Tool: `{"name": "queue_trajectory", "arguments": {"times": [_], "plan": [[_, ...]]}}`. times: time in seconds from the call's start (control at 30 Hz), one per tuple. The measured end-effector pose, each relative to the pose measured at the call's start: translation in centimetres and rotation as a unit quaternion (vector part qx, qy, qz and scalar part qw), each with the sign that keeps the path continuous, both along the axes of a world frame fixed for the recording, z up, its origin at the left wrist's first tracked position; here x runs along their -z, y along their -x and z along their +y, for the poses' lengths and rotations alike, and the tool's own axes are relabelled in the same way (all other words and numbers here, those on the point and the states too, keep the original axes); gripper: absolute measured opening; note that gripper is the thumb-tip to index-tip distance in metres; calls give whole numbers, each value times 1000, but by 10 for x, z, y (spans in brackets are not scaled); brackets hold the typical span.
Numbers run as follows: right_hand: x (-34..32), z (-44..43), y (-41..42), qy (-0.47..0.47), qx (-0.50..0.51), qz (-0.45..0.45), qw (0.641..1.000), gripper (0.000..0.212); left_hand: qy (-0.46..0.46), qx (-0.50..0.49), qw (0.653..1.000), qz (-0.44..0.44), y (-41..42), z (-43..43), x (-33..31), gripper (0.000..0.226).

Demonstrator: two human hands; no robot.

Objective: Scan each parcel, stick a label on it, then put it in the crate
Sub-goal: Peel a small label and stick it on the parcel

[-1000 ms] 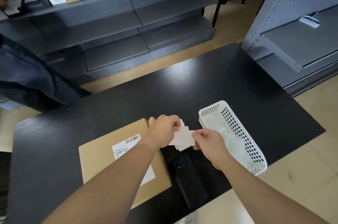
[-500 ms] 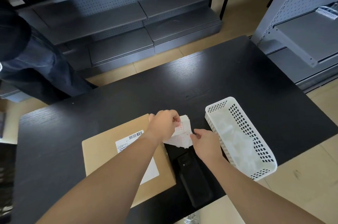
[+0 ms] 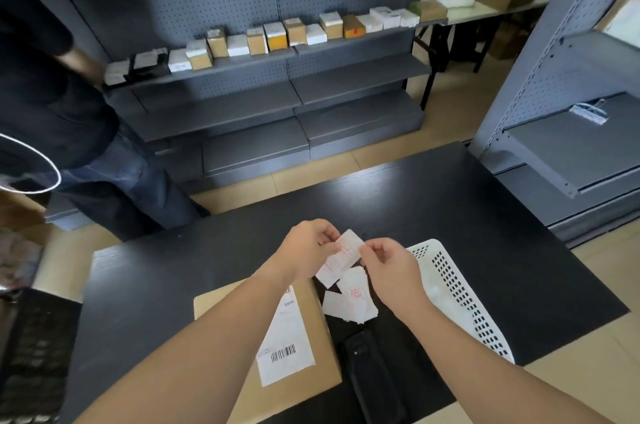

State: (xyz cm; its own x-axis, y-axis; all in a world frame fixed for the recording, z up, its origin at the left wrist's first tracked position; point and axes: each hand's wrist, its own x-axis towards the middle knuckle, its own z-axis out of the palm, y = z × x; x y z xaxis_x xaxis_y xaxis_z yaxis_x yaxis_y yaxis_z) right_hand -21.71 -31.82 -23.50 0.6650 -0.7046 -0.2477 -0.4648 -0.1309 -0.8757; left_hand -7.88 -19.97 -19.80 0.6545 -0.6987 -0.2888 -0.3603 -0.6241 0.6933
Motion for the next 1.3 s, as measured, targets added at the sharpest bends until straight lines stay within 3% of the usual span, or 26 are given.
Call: {"name": "queue_trajectory", "arguments": {"times": [0.27,0.43,0.57,1.0,1.2,1.3], "plan": [[-153,22,-46,12,-59,-168,984,6,120,-81,988,-49,-9,48,-153,11],[-236,57,-61,-11,-118,-248,961,5,279,-167,942,-78,-2,87,-237,13],[-284,84,-64,-2,-157,-277,948,7,357,-206,910,-56,6,114,-280,13],[-344,121,-61,113,-260,-294,913,15,437,-218,869,-77,18,164,-322,5],[-334,128,-59,-38,-239,-318,917,14,508,-265,819,-43,27,164,-319,8],[-332,130,-60,-60,-210,-325,920,10,528,-285,800,-15,30,162,-316,7]]}}
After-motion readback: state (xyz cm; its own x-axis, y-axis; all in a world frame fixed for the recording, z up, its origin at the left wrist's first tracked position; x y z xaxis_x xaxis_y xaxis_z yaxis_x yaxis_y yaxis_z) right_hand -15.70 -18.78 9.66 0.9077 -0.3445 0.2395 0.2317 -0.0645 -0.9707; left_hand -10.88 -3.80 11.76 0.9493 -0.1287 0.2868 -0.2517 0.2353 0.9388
